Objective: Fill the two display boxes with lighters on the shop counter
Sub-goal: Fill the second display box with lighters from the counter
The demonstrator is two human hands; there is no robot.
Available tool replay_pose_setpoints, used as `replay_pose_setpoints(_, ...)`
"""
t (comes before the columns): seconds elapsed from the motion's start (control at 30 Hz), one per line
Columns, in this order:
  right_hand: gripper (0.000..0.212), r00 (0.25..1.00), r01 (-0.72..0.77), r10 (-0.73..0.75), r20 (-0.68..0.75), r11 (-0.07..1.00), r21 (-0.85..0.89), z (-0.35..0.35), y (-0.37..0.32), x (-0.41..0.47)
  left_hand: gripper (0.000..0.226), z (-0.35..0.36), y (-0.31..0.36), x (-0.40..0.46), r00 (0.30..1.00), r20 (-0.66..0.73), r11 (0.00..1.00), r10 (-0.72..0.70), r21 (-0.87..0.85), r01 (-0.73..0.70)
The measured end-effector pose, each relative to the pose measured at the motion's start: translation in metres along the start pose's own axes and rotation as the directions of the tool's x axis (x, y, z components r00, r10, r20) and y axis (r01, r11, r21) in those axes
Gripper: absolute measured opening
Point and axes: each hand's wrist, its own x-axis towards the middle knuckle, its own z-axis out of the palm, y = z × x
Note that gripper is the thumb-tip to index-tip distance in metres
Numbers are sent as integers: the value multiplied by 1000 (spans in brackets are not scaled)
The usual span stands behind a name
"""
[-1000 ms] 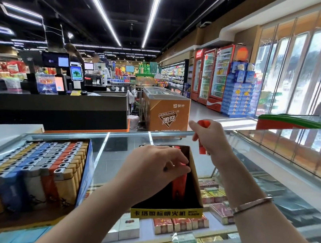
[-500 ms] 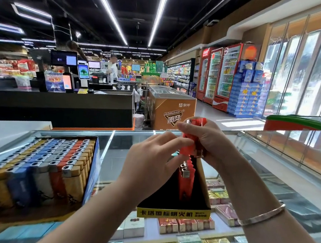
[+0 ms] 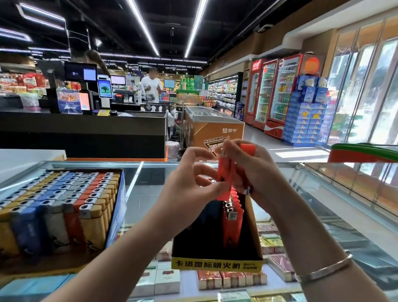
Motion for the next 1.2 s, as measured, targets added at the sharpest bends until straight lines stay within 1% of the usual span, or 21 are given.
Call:
replay_pose_setpoints(0.07, 33, 994, 2, 2, -110, 999, 38, -8, 0, 2, 56, -1, 3, 0, 1000, 12, 999, 16, 31, -17)
replay_pose_setpoints(0.1, 32, 981, -11, 15, -194, 1000, 20, -14, 1, 3, 62, -2, 5, 0, 999, 24, 997, 35, 69, -37)
replay_pose_setpoints(0.13, 31, 959, -38, 26, -281, 999, -36, -19, 3, 5, 64, -3, 6, -1, 998, 48, 994, 51, 95, -55)
replay_pose_setpoints(0.2, 32, 911, -122, 44, -409, 979, -166, -25, 8, 6, 61, -4, 10, -3, 987, 144, 994, 66, 80, -78)
replay_pose_setpoints(0.27, 33, 887, -190, 83, -454, 962, -195, -27, 14, 7, 54, -2, 13, -8, 967, 247, 993, 69, 79, -91)
replay_pose_setpoints(0.3, 32, 885, -209, 101, -454, 958, -194, -27, 17, 7, 49, -1, 13, -9, 957, 279, 983, 79, 137, -121)
replay_pose_setpoints(0.33, 32, 886, -222, 113, -450, 955, -197, -26, 18, 7, 44, 1, 13, -11, 948, 303, 955, 99, 240, -176)
replay_pose_setpoints(0.4, 32, 887, -239, 125, -445, 948, -210, -25, 20, 7, 34, 3, 13, -11, 924, 355, 843, 140, 447, -300)
replay_pose_setpoints(0.47, 32, 890, -244, 125, -439, 943, -226, -25, 21, 8, 30, 6, 13, -12, 900, 396, 750, 181, 537, -387)
replay_pose_setpoints(0.53, 32, 892, -245, 121, -435, 940, -240, -24, 21, 8, 23, 6, 14, -12, 879, 421, 683, 224, 575, -450)
replay_pose_setpoints(0.6, 32, 894, -245, 118, -433, 937, -251, -24, 21, 8, 22, 6, 14, -12, 865, 438, 641, 246, 596, -484)
replay_pose_setpoints(0.8, 32, 895, -236, 109, -432, 939, -252, -24, 22, 9, 21, 3, 17, -12, 857, 458, 611, 236, 616, -498)
replay_pose_setpoints(1.0, 34, 894, -242, 114, -433, 936, -255, -25, 23, 10, 21, 0, 18, -11, 837, 483, 537, 257, 649, -539)
replay_pose_setpoints(1.2, 35, 899, -238, 99, -427, 928, -286, -24, 22, 8, 31, 9, 13, -15, 812, 528, 374, 248, 721, -583)
